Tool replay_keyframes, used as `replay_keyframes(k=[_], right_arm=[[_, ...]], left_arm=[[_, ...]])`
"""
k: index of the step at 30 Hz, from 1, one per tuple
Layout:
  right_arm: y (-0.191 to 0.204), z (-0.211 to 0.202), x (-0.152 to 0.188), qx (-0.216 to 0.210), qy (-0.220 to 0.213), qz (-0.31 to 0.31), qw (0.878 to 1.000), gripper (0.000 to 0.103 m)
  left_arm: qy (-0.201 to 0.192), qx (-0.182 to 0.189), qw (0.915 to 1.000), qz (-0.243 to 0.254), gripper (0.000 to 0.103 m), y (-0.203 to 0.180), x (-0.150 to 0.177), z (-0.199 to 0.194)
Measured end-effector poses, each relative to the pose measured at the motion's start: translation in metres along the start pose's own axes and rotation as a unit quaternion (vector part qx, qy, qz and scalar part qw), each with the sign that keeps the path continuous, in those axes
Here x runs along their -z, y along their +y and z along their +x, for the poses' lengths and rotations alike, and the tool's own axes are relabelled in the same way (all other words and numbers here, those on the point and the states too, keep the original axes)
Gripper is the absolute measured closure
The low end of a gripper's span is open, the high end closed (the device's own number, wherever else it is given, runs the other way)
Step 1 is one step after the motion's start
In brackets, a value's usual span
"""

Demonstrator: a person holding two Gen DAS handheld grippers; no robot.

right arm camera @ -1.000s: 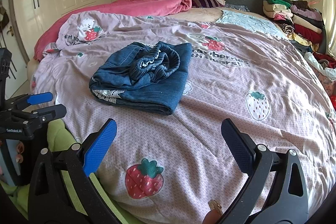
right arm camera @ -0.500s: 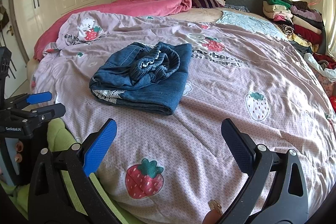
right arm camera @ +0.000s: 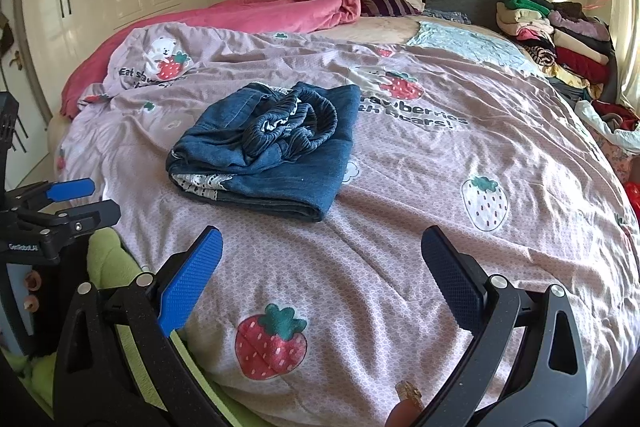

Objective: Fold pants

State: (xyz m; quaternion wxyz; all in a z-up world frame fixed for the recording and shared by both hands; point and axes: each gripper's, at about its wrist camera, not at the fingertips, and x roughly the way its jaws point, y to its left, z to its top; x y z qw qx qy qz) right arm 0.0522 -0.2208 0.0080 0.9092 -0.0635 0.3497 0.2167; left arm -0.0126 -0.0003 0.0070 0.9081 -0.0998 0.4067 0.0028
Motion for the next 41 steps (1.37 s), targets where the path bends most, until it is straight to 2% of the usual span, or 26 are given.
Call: replay_keyframes(k=[24, 28, 32, 37, 41], right_arm=[[-0.004, -0.002, -0.001, 0.013, -0.002, 0.001, 1.0, 0.009], [-0.007, -0.002, -0.001, 0.018, -0.003, 0.003, 1.0, 0.009], [-0.013, -0.002, -0.001, 0.026, -0.003, 0.007, 1.0, 0.009], [-0.049, -0.003, -0.001, 0.042, -0.008, 0.04, 0.998, 0.009], [-0.134, 0.003, -0.003, 0.095, -0.003, 0.108, 0.99, 0.009]], left_arm=[[-0.001, -0.02, 0.9997, 0.01, 0.004, 0.001, -0.001, 0.0], [-0.001, -0.045, 0.999, 0.005, 0.004, 0.003, -0.003, 0.001], [-0.003, -0.018, 0.9998, -0.01, 0.004, 0.015, -0.005, 0.0], [0.003, -0.044, 0.9985, -0.033, 0.004, 0.047, -0.024, 0.015], [0.003, -0.097, 0.9939, -0.052, 0.004, 0.094, -0.055, 0.035]])
